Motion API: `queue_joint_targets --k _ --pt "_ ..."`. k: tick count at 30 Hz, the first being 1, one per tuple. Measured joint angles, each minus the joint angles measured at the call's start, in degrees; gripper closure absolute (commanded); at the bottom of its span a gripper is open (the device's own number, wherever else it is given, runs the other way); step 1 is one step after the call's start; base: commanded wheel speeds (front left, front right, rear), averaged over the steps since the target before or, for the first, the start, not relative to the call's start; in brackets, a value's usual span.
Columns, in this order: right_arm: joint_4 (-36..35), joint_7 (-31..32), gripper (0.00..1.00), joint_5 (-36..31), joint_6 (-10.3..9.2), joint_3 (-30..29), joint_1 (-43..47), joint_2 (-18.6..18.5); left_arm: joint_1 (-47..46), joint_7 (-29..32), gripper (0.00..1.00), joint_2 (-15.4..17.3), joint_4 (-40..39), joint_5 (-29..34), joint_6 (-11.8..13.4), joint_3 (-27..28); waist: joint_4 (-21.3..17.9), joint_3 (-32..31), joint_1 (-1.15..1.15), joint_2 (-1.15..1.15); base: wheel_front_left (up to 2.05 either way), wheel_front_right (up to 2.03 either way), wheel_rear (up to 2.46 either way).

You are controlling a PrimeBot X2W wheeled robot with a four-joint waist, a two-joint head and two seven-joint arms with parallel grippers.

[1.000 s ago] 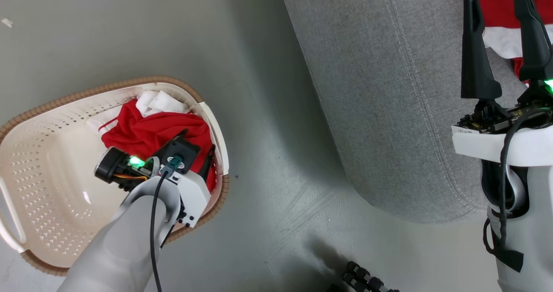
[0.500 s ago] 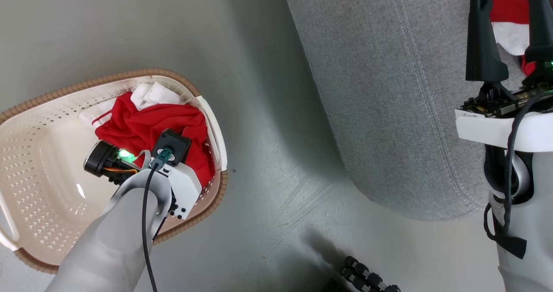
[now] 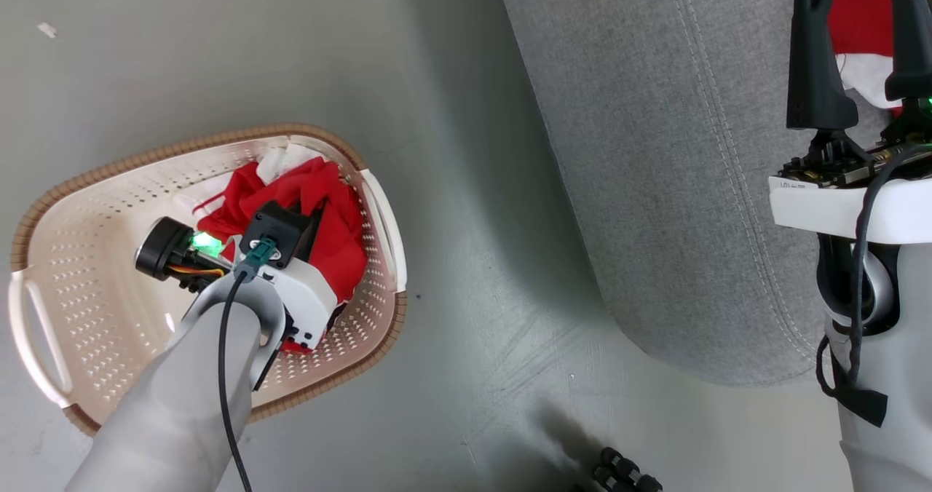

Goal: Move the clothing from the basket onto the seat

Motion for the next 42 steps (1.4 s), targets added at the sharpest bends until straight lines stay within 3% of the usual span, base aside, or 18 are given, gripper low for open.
queue_joint_targets --k 15,27,42 --pt "3.01 -0.01 0.00 -2.49 0.00 -0.23 0.20 -0.09 0.15 -1.01 1.00 3.30 -11.76 -1.56 2.94 5.30 4.46 -5.43 0.00 0.00 0.00 0.00 0.00" --pt "5.55 -0.01 0.00 -5.76 0.00 0.23 3.76 -0.18 1.21 -1.09 1.00 5.81 -23.24 -3.45 3.01 9.57 8.07 -11.84 0.00 0.00 0.00 0.00 0.00" --pt "9.31 -0.01 0.00 -8.83 0.00 2.77 7.82 -0.42 9.75 -1.09 1.00 8.72 -30.97 -5.08 3.61 11.10 12.56 -21.52 0.00 0.00 0.00 0.00 0.00"
